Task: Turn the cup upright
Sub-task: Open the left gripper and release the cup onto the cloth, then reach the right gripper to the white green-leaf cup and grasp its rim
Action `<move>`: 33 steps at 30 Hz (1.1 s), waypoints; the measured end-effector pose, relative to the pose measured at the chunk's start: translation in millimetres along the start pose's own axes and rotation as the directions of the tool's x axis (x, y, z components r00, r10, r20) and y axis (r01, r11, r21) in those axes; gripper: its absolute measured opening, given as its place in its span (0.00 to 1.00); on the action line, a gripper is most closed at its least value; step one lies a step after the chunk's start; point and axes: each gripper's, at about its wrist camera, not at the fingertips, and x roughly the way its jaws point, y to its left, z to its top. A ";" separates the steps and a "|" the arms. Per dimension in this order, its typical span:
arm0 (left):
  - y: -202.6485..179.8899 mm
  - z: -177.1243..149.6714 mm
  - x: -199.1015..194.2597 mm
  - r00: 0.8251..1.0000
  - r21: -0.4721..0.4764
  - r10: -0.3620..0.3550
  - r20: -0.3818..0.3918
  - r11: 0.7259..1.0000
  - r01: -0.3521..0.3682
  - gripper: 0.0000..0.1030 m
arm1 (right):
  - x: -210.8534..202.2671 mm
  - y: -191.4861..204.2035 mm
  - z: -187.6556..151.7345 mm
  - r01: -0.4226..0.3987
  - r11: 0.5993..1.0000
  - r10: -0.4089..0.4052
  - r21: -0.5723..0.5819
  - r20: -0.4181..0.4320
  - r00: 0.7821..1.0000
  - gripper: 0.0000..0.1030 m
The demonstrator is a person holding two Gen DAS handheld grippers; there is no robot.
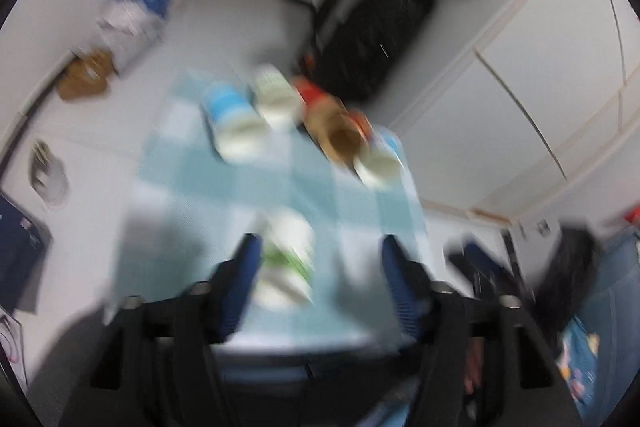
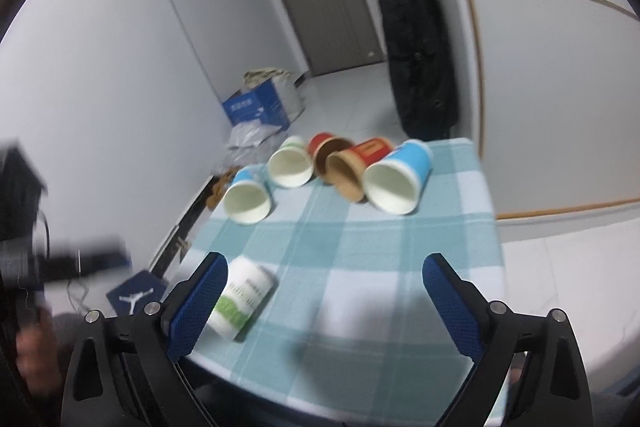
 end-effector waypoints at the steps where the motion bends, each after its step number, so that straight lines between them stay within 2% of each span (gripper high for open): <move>1: 3.7 4.8 -1.9 0.999 -0.007 0.020 0.036 1.000 -0.020 0.67 | 2.6 6.4 -3.0 -0.007 1.000 0.006 -0.012 -0.009 1.000 0.95; 3: 11.2 13.7 -3.0 0.992 -0.006 0.068 0.110 0.998 -0.067 0.67 | 6.2 16.7 -8.7 -0.013 0.999 0.012 -0.033 -0.020 1.000 0.95; 4: 13.2 16.3 -1.8 0.982 0.004 0.118 0.149 0.993 -0.120 0.68 | 8.6 21.5 -11.0 -0.012 0.999 0.011 -0.043 -0.027 1.000 0.94; 6: 17.9 16.9 3.2 0.968 0.007 0.178 0.180 0.983 -0.182 0.68 | 14.6 33.7 -17.5 -0.022 0.997 0.019 -0.071 -0.050 0.999 0.91; 10: 32.2 17.1 9.8 0.958 -0.018 0.220 0.182 0.975 -0.221 0.68 | 28.7 54.4 -29.8 -0.026 0.993 0.015 -0.116 -0.090 0.996 0.86; 14: 37.1 20.1 -1.4 0.945 -0.014 0.241 0.222 0.970 -0.244 0.68 | 42.8 71.2 -40.8 -0.031 0.991 0.014 -0.133 -0.130 0.991 0.82; 19: 44.1 20.3 -4.1 0.946 -0.031 0.244 0.214 0.970 -0.243 0.68 | 58.6 86.3 -50.4 -0.034 0.985 0.007 -0.167 -0.162 0.987 0.79; 22: 45.3 20.8 -6.1 0.954 -0.030 0.211 0.213 0.977 -0.210 0.68 | 68.2 94.9 -55.6 -0.037 0.982 0.002 -0.187 -0.187 0.982 0.77; 28: 50.6 22.5 -6.6 0.961 -0.047 0.193 0.198 0.981 -0.187 0.68 | 78.3 105.4 -63.1 -0.050 0.975 0.003 -0.216 -0.213 0.977 0.74; 31: 52.6 22.6 -6.7 0.966 -0.055 0.177 0.189 0.984 -0.170 0.68 | 84.0 116.1 -67.3 -0.015 0.960 -0.043 -0.278 -0.202 0.978 0.73; 33: 52.2 22.4 -6.0 0.970 -0.053 0.162 0.182 0.986 -0.155 0.68 | 89.2 118.5 -70.4 -0.015 0.960 -0.047 -0.279 -0.216 0.975 0.68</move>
